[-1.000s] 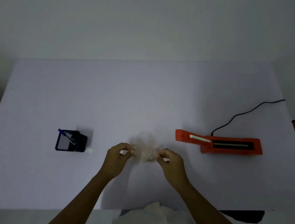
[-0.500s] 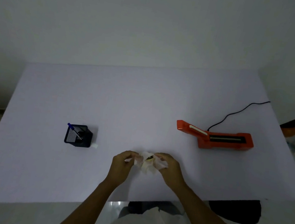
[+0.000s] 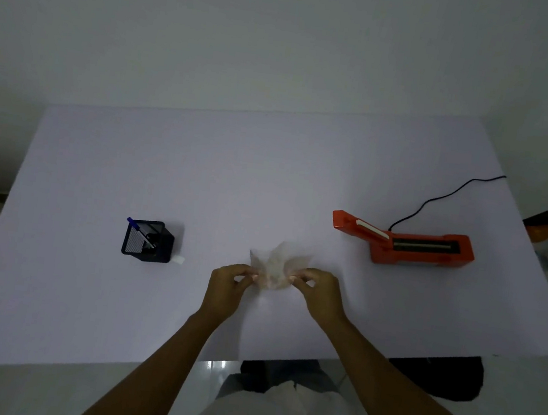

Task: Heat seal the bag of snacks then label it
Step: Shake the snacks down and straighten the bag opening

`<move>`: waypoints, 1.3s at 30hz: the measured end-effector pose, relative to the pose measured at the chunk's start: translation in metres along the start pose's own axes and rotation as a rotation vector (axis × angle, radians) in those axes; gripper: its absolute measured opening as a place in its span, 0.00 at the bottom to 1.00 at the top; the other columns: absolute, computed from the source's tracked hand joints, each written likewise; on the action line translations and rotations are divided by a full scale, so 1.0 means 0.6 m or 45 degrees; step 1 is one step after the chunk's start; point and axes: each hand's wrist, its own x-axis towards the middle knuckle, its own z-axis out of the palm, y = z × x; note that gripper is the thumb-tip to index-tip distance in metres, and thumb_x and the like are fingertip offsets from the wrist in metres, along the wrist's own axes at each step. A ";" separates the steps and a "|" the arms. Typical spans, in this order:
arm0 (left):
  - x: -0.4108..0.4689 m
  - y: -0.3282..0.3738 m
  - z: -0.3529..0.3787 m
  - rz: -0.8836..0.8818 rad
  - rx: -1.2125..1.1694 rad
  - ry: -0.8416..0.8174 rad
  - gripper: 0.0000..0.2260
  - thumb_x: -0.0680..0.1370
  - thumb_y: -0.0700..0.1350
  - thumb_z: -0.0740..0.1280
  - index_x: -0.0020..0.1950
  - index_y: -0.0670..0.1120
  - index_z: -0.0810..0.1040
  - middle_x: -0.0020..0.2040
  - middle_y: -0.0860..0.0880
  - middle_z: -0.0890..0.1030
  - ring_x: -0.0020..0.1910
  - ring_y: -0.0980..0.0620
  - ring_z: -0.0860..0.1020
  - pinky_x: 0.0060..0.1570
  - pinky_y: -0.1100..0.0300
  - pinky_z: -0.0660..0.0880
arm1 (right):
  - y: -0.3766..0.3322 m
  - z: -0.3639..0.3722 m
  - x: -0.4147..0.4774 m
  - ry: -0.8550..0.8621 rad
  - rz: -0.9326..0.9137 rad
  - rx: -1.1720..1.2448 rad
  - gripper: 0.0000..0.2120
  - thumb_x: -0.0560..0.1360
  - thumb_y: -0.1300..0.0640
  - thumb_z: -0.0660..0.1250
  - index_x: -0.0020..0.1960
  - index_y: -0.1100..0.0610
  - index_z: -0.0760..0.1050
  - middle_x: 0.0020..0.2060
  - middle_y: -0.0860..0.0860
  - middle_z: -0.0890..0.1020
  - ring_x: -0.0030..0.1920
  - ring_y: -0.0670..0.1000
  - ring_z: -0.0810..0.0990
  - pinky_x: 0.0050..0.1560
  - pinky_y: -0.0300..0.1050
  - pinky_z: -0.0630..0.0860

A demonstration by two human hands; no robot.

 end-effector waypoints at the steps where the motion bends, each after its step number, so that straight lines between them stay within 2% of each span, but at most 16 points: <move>1: 0.000 0.000 -0.001 -0.003 0.002 0.000 0.04 0.76 0.40 0.71 0.47 0.45 0.85 0.45 0.55 0.85 0.44 0.65 0.81 0.43 0.72 0.76 | 0.000 -0.002 0.001 0.002 0.014 -0.006 0.04 0.73 0.62 0.74 0.47 0.58 0.85 0.40 0.45 0.85 0.42 0.38 0.82 0.46 0.30 0.76; 5: 0.003 -0.006 -0.003 -0.009 -0.023 -0.041 0.04 0.76 0.39 0.71 0.47 0.47 0.85 0.42 0.60 0.82 0.44 0.66 0.80 0.42 0.75 0.74 | 0.005 -0.005 0.005 -0.018 0.022 0.013 0.02 0.73 0.62 0.73 0.44 0.58 0.85 0.41 0.49 0.86 0.44 0.44 0.84 0.48 0.32 0.77; 10: 0.020 -0.020 0.005 -0.100 -0.087 -0.211 0.06 0.73 0.42 0.74 0.49 0.51 0.82 0.45 0.52 0.84 0.44 0.57 0.81 0.46 0.69 0.77 | 0.010 -0.005 0.016 -0.052 0.023 0.045 0.04 0.75 0.62 0.71 0.44 0.55 0.82 0.40 0.47 0.84 0.42 0.39 0.81 0.46 0.30 0.76; 14: 0.028 -0.023 0.017 -0.136 -0.105 -0.199 0.03 0.75 0.40 0.72 0.46 0.46 0.84 0.41 0.51 0.85 0.40 0.58 0.81 0.44 0.69 0.76 | 0.020 -0.011 0.028 -0.181 0.034 0.047 0.04 0.74 0.62 0.72 0.46 0.54 0.81 0.42 0.48 0.84 0.44 0.39 0.81 0.47 0.31 0.76; 17: 0.037 -0.023 0.024 -0.127 -0.112 -0.203 0.03 0.75 0.38 0.71 0.44 0.43 0.85 0.38 0.51 0.84 0.36 0.61 0.79 0.40 0.70 0.74 | 0.027 -0.014 0.036 -0.250 0.108 0.065 0.09 0.72 0.62 0.74 0.52 0.55 0.82 0.46 0.48 0.85 0.46 0.40 0.82 0.47 0.31 0.77; 19: 0.041 -0.026 0.028 -0.134 -0.120 -0.219 0.03 0.76 0.38 0.70 0.44 0.42 0.85 0.38 0.50 0.84 0.35 0.61 0.79 0.39 0.69 0.75 | 0.029 -0.015 0.043 -0.252 0.105 0.050 0.07 0.73 0.63 0.73 0.51 0.57 0.84 0.44 0.48 0.85 0.44 0.40 0.83 0.46 0.30 0.77; 22: 0.045 -0.034 0.030 -0.184 -0.135 -0.220 0.04 0.76 0.39 0.71 0.44 0.43 0.85 0.39 0.51 0.85 0.37 0.60 0.80 0.40 0.67 0.76 | 0.030 -0.015 0.055 -0.230 0.127 0.065 0.05 0.72 0.63 0.73 0.44 0.54 0.85 0.39 0.47 0.86 0.41 0.42 0.84 0.44 0.34 0.78; 28: 0.059 -0.036 0.025 -0.298 -0.163 -0.215 0.03 0.75 0.40 0.72 0.43 0.43 0.85 0.39 0.51 0.85 0.36 0.62 0.80 0.37 0.70 0.75 | 0.036 -0.019 0.074 -0.245 0.239 0.074 0.03 0.73 0.62 0.73 0.46 0.59 0.85 0.40 0.53 0.87 0.37 0.42 0.82 0.36 0.38 0.79; 31: 0.069 -0.038 0.021 -0.358 -0.165 -0.221 0.03 0.75 0.41 0.72 0.43 0.43 0.85 0.38 0.50 0.85 0.36 0.62 0.80 0.36 0.70 0.76 | 0.035 -0.017 0.084 -0.235 0.302 0.084 0.04 0.72 0.60 0.74 0.46 0.60 0.85 0.40 0.56 0.86 0.37 0.46 0.82 0.35 0.39 0.79; 34: 0.078 -0.043 0.020 -0.436 -0.178 -0.199 0.04 0.75 0.42 0.72 0.42 0.45 0.86 0.38 0.50 0.86 0.37 0.57 0.82 0.35 0.67 0.76 | 0.029 -0.008 0.096 -0.214 0.357 0.077 0.06 0.72 0.60 0.75 0.47 0.61 0.85 0.39 0.56 0.86 0.35 0.43 0.82 0.33 0.37 0.77; 37: 0.088 -0.044 0.021 -0.545 -0.178 -0.202 0.04 0.75 0.42 0.72 0.41 0.46 0.87 0.36 0.50 0.86 0.34 0.58 0.82 0.33 0.67 0.75 | 0.028 0.002 0.110 -0.206 0.402 0.033 0.07 0.71 0.62 0.75 0.47 0.64 0.84 0.34 0.52 0.84 0.29 0.37 0.80 0.31 0.30 0.74; 39: 0.095 -0.046 0.022 -0.620 -0.157 -0.214 0.04 0.74 0.44 0.74 0.41 0.46 0.87 0.36 0.49 0.85 0.34 0.57 0.81 0.34 0.63 0.77 | 0.029 0.008 0.120 -0.190 0.441 -0.019 0.06 0.71 0.62 0.75 0.45 0.65 0.84 0.31 0.50 0.82 0.28 0.38 0.79 0.31 0.30 0.73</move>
